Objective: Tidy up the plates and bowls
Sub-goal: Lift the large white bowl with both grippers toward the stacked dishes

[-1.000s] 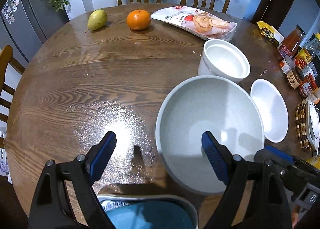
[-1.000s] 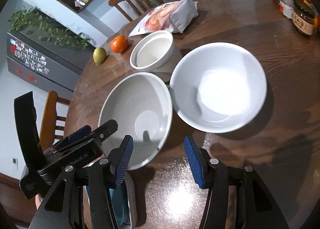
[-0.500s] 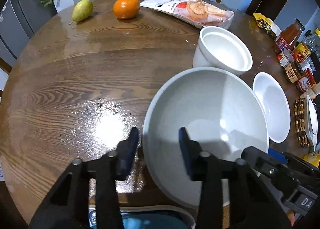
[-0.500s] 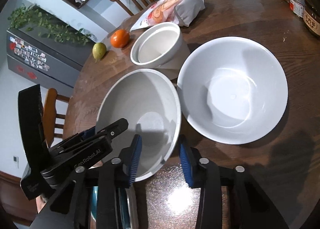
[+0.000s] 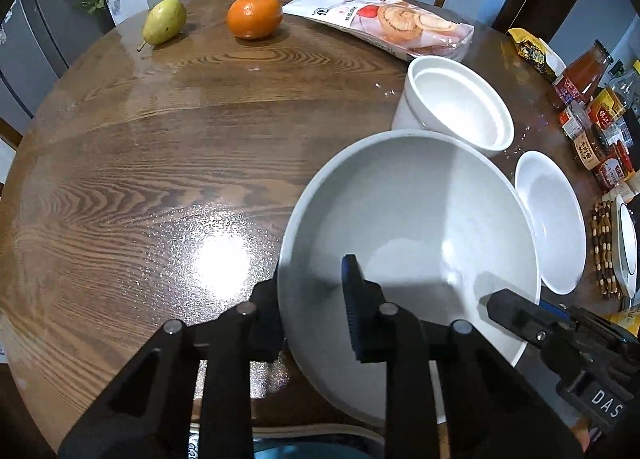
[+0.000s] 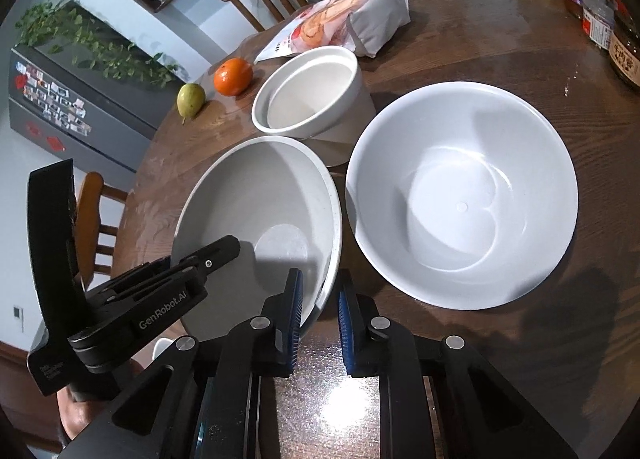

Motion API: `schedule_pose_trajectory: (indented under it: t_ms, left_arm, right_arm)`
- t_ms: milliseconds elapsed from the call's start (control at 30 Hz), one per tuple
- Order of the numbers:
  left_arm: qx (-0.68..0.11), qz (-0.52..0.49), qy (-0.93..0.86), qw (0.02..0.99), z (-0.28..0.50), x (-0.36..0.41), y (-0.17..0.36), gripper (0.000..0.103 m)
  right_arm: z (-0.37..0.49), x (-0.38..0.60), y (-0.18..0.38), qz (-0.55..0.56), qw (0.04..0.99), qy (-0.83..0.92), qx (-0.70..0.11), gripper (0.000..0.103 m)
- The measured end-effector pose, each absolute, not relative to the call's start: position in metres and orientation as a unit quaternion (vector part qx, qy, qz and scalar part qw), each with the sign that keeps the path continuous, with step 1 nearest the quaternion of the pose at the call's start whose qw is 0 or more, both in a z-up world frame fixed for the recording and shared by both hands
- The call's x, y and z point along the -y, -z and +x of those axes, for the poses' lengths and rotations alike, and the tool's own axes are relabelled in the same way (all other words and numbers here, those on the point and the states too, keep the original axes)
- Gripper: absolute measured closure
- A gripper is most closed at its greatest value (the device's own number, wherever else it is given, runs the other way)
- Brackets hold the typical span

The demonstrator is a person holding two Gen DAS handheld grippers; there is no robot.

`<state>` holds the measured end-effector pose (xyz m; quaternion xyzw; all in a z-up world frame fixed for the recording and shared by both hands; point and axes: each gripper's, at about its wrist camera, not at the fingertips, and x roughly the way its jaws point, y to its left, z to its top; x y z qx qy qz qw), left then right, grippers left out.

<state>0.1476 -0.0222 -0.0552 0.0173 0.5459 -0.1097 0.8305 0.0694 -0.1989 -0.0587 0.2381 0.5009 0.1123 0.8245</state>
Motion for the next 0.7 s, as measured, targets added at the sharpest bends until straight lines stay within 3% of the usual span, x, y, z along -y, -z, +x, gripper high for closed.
schedule_pose_trajectory:
  t_ms: [700]
  left_arm:
    - [-0.519, 0.025, 0.115, 0.847, 0.128, 0.022, 0.028, 0.08]
  right_arm:
    - [0.06, 0.201, 0.036, 0.23, 0.838, -0.12, -0.48, 0.085]
